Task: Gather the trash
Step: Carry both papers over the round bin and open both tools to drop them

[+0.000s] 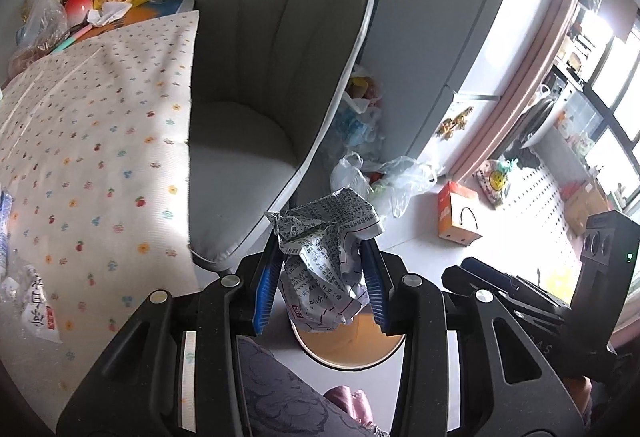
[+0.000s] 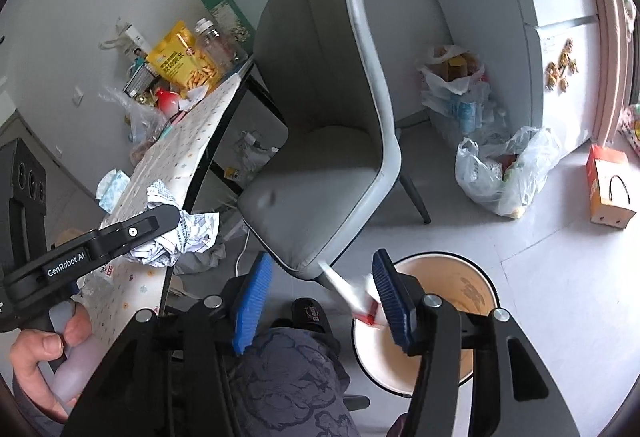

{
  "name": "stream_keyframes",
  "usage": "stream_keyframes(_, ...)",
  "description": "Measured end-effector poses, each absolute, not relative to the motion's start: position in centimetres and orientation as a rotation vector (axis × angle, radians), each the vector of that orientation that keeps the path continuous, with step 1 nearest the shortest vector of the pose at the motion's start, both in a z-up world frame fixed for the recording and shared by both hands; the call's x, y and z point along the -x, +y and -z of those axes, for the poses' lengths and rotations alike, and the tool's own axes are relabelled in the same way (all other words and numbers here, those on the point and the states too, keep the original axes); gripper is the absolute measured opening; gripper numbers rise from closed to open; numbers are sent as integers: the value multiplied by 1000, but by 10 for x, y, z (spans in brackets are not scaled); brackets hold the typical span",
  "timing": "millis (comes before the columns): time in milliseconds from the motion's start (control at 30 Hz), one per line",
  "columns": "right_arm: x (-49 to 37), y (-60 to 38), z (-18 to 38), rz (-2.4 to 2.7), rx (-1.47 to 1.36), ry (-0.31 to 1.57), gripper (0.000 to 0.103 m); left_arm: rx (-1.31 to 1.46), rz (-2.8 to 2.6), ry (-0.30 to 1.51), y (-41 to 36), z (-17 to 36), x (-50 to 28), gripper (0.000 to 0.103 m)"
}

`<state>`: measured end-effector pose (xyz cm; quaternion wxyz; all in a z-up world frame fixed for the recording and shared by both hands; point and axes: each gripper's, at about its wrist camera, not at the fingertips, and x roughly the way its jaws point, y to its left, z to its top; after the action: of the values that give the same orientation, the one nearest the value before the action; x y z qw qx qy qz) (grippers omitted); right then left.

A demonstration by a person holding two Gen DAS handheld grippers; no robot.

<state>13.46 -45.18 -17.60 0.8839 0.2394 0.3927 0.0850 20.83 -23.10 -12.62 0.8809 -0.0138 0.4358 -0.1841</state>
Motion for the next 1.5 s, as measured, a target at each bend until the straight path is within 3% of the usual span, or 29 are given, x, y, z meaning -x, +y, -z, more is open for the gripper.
stream_keyframes(233,-123,-474,182,-124,-534,815,53,-4,448,946,-262,135,-208,39)
stream_keyframes(400,-107,-499,180,-63,-567,791,59,-11,512,978,-288,142,-207,43)
stream_keyframes(467,-101,-511,178,-35,-581,779,61,19,574,996,-296,143,-209,58)
stream_keyframes(500,-98,-516,177,-23,-587,773,62,32,601,1007,-299,143,-209,79)
stream_keyframes(533,-94,-522,176,-10,-591,766,62,45,624,1011,-300,143,-209,89)
stream_keyframes(633,-88,-530,174,16,-587,756,64,54,610,992,-297,137,-206,95)
stream_keyframes(900,-86,-517,168,-4,-574,750,71,85,547,934,-268,112,-199,96)
stream_keyframes(1200,-90,-475,133,-33,-482,683,96,140,439,776,-205,67,-182,97)
stream_keyframes(1500,-98,-408,98,-53,-385,638,96,174,261,657,-133,43,-164,97)
